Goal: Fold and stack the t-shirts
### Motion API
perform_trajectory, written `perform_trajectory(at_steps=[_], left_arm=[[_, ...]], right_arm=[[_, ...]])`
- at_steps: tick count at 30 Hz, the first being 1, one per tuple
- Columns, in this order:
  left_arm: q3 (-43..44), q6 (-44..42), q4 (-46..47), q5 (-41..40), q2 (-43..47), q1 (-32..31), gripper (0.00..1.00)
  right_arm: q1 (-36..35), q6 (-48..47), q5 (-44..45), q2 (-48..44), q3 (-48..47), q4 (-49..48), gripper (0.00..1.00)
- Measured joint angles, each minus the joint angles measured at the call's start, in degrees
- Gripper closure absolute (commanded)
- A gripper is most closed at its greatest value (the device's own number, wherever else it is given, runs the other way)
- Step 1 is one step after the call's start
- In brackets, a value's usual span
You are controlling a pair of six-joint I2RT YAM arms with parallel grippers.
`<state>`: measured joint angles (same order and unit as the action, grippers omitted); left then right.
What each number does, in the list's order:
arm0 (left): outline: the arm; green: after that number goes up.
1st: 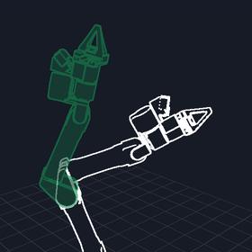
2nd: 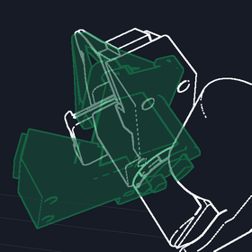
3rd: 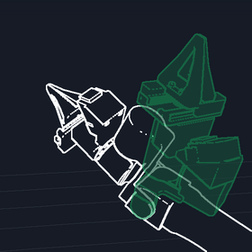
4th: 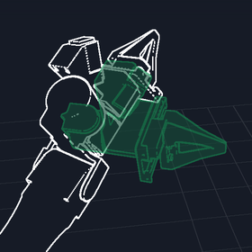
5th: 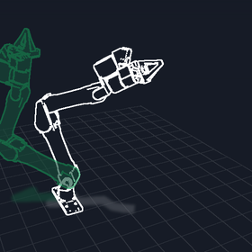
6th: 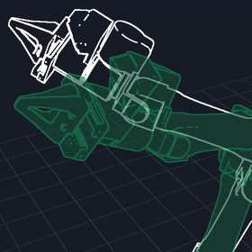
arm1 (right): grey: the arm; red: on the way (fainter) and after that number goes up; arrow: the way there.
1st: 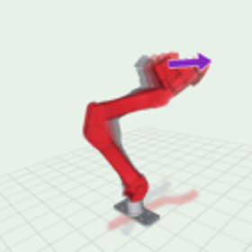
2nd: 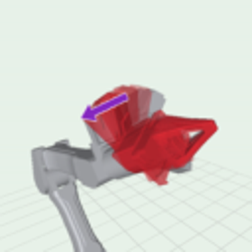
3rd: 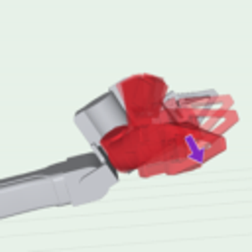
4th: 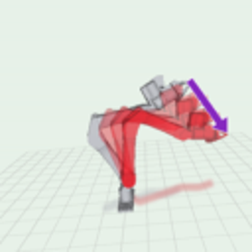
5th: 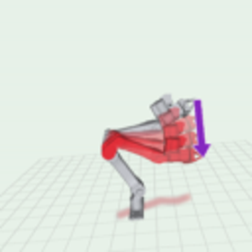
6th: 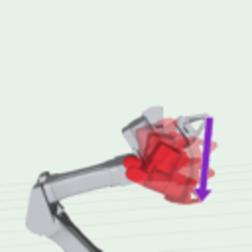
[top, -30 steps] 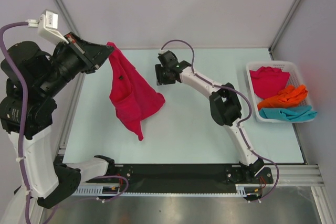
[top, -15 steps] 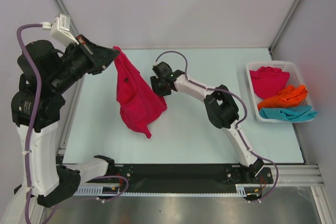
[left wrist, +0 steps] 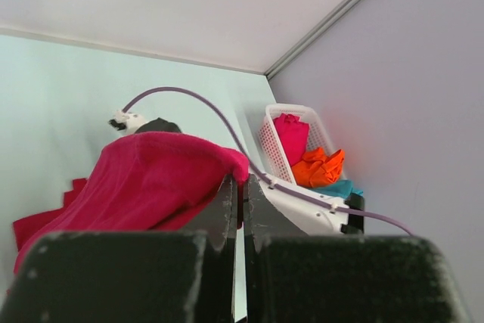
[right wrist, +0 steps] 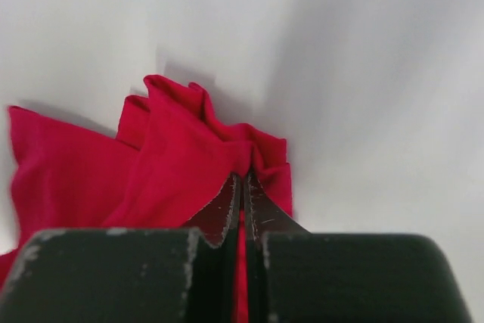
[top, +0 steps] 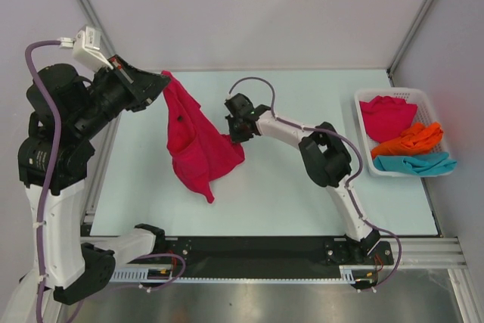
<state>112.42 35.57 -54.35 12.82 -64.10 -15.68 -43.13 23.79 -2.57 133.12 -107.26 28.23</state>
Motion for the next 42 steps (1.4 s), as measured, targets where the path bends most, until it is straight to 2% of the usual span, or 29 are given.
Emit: perform_trajectory(at_steps=[6, 11, 15, 20, 27, 32, 37, 40, 42], left_arm=[[-3.9, -0.1, 0.7, 1.7, 1.3, 2.0, 1.00], [-7.7, -0.1, 1.9, 4.5, 1.2, 4.4, 1.00], [-9.4, -0.3, 2.6, 7.1, 1.0, 8.2, 1.00], [-10.2, -0.8, 3.3, 10.4, 1.2, 12.9, 1.00], [-13.9, -0.8, 4.2, 12.0, 2.6, 21.3, 0.99], [-15.9, 1.9, 4.1, 10.6, 5.1, 28.3, 0.92], [-16.3, 4.7, 4.5, 8.4, 8.7, 30.9, 0.82], [-17.2, 6.9, 6.9, 7.6, 11.1, 31.2, 0.86], [-17.7, 8.3, 8.4, 7.1, 12.0, 31.2, 0.99]], right_arm=[[3.2, -2.7, 11.7, -9.4, 3.5, 4.6, 1.00], [9.0, -4.0, 23.3, -23.5, 5.1, 5.7, 1.00], [11.0, -4.3, 32.6, -35.4, 7.6, 5.8, 1.00], [10.3, -2.8, 40.0, -44.8, 12.4, 6.2, 1.00], [8.4, 1.1, 46.5, -49.4, 20.1, 9.3, 1.00], [4.6, 2.7, 51.9, -52.6, 21.9, 11.3, 1.00], [0.4, 3.1, 57.9, -59.8, 22.6, 10.9, 1.00], [-0.6, 2.9, 60.7, -64.3, 23.1, 9.9, 1.00], [-1.0, 2.5, 61.9, -66.3, 23.1, 9.1, 1.00]])
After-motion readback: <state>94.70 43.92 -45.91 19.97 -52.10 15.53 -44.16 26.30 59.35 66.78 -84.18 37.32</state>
